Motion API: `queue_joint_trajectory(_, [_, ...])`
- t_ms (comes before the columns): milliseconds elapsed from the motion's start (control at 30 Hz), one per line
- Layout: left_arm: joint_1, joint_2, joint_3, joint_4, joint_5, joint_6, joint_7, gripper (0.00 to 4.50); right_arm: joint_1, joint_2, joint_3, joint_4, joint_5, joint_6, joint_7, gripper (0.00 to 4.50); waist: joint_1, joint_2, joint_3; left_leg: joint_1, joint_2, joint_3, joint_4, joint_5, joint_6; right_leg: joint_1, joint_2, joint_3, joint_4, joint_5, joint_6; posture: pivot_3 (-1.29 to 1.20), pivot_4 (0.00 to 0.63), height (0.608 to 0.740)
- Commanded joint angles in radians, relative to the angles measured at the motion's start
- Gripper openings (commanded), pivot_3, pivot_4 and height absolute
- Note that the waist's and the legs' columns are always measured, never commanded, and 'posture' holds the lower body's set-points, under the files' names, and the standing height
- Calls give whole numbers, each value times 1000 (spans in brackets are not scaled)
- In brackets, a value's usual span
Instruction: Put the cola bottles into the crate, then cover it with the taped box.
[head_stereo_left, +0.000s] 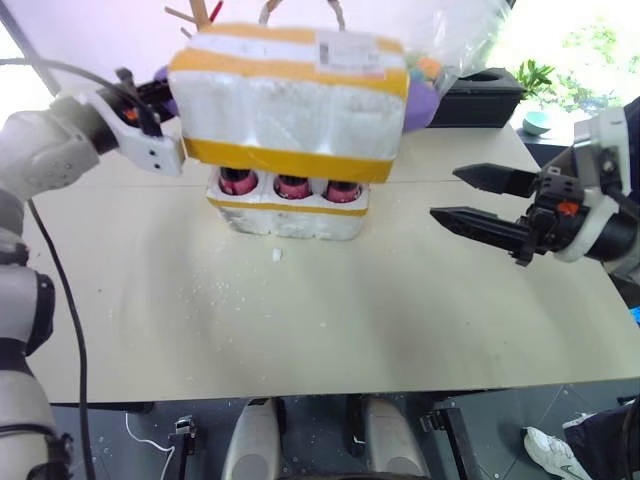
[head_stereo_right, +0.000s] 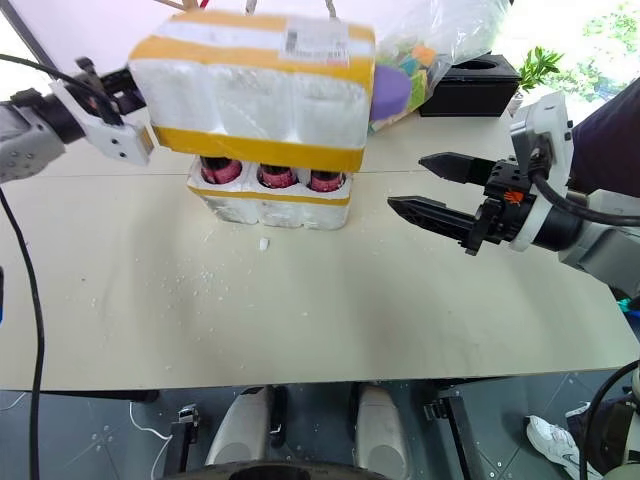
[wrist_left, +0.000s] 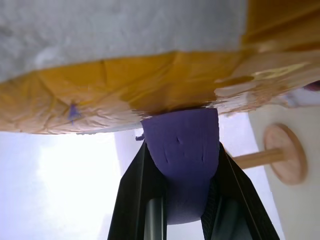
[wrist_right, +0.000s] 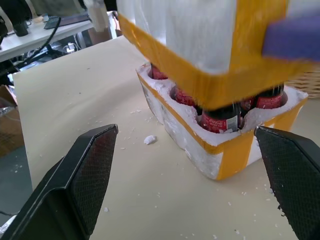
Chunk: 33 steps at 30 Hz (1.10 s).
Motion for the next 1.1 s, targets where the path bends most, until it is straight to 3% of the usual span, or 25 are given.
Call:
queue_joint_trajectory(33, [-46, 2, -55, 48, 59, 46, 88, 289, -11, -4, -42, -24, 33, -20, -20, 4500, -1, 0, 0, 0, 0, 0, 0, 0, 0, 0, 0, 0, 0, 0, 0, 0, 150, 740])
queue_joint_trajectory(167, [-56, 12, -93, 73, 69, 39, 133, 289, 1, -4, -45, -37, 48, -20, -36, 4500, -1, 0, 0, 0, 0, 0, 0, 0, 0, -1, 0, 0, 0, 0, 0, 0, 150, 740])
queue_joint_trajectory(400, [7, 35, -74, 87, -10, -81, 72, 3795, -5, -13, -25, -33, 42, -25, -41, 4500, -2, 0, 0, 0, 0, 0, 0, 0, 0, 0, 0, 0, 0, 0, 0, 0, 150, 740])
queue_joint_trajectory(533, [71, 87, -38, 75, -99, -157, -22, 3795, -16, -12, -10, -22, 30, -28, -35, 4500, -2, 0, 0, 0, 0, 0, 0, 0, 0, 0, 0, 0, 0, 0, 0, 0, 150, 740])
queue_joint_trajectory(667, [168, 152, 40, 75, -275, -239, -205, 3795, -7, -13, -17, -18, 31, -29, -33, 4500, -4, 0, 0, 0, 0, 0, 0, 0, 0, 0, 0, 0, 1, 0, 0, 0, 150, 740])
queue_joint_trajectory(800, [315, 148, 230, 72, -722, -141, -705, 3795, 11, -17, -25, -20, 26, -27, -32, 4500, -1, 1, 0, 1, 1, 0, 0, 0, 0, 0, 0, 0, 1, 0, -1, 0, 150, 740])
queue_joint_trajectory(900, [498, 141, 464, -271, -1280, 628, -1276, 3795, 21, -21, -33, -13, 28, -25, -29, 4500, -2, 1, 0, 0, 1, -1, 1, 0, 0, 1, -1, 0, 1, 0, -1, 0, 150, 740])
queue_joint_trajectory(933, [573, 178, 519, -432, -1458, 948, -1397, 3795, 24, -23, -34, -9, 27, -24, -25, 4500, -5, 0, 0, 0, 1, -1, 2, 0, 0, 1, -1, 0, 1, 0, -1, 0, 150, 740])
queue_joint_trajectory(967, [659, 275, 550, -581, -1621, 1258, -1555, 3795, 33, -35, -29, 4, 6, -29, 2, 4500, -7, 0, 0, 0, 1, -1, 2, 0, 0, 1, 0, 0, 2, 0, -1, 0, 150, 740])
queue_joint_trajectory(1033, [801, 401, 638, -749, -1782, 1536, -1760, 3795, 53, -63, -14, 28, -49, -48, 63, 4500, -29, -3, 0, -1, 1, -2, 2, 0, 0, -1, 0, 1, 3, 0, -1, 0, 150, 740])
queue_joint_trajectory(1100, [862, 451, 683, -788, -1791, 1618, -1793, 3795, 56, -79, -2, 60, -83, -66, 110, 4500, -26, -2, 0, 1, 1, -2, 2, 0, 0, 1, 0, 1, 3, 0, 0, 0, 150, 740])
